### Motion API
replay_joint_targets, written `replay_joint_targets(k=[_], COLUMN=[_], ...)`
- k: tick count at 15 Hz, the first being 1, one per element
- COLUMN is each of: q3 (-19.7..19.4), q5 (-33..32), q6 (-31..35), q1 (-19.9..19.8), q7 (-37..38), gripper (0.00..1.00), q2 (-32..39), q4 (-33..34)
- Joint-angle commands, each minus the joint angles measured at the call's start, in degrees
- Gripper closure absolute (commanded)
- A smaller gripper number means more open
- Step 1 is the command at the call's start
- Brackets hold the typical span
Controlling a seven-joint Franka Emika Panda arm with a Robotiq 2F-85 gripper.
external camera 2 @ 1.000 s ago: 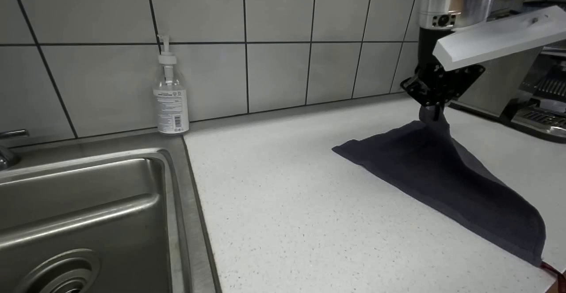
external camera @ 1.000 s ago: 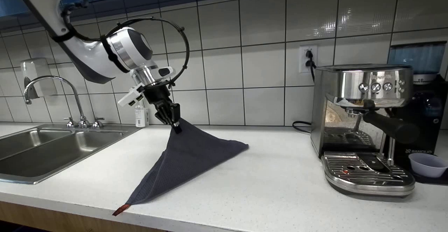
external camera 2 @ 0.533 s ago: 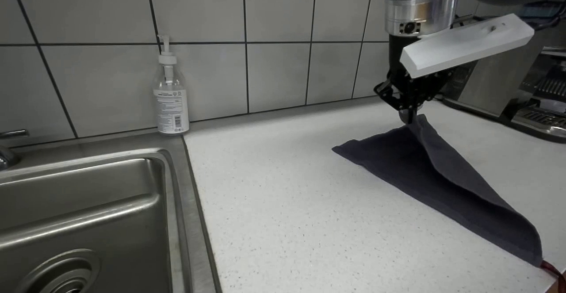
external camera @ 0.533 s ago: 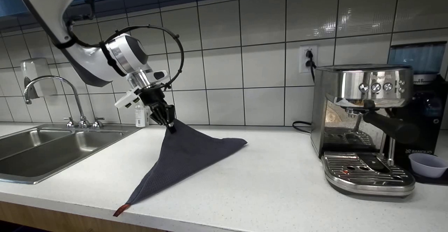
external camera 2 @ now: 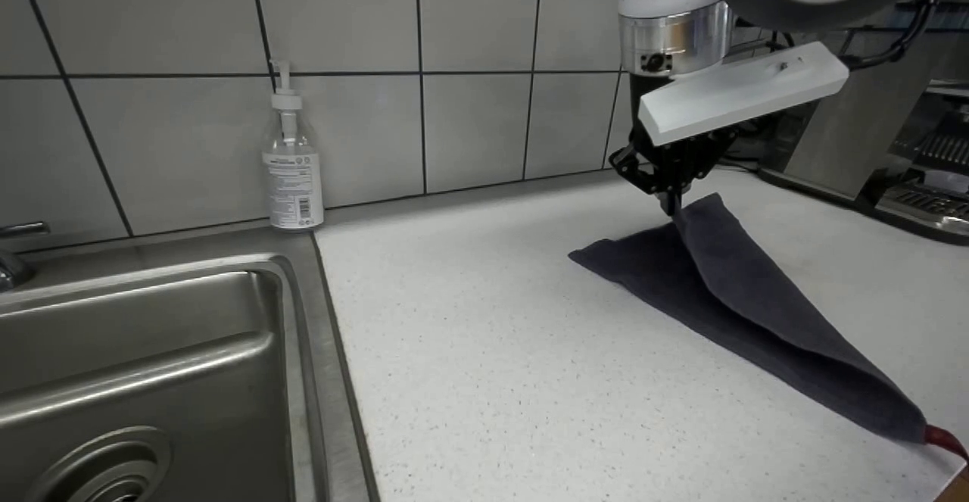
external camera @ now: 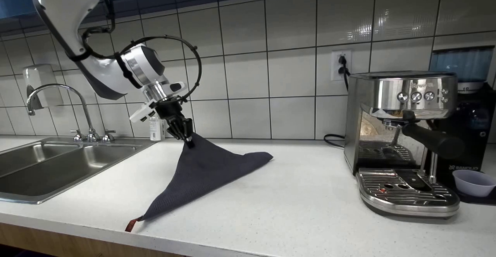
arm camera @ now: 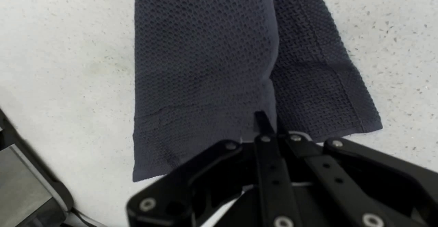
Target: Fold the grey towel into a triangle twice.
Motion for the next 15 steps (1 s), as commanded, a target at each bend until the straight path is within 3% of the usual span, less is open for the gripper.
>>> replay_joint_targets(k=[1, 15], q3=[-0.8, -2.07], q5=[0.02, 1.49], q6=[-3.2, -6.72], q1=[1.7, 4.73], q7=[2.23, 5.4], gripper=[1.0, 1.0], q2=[3.3, 12.07], q4=[4.5, 13.17])
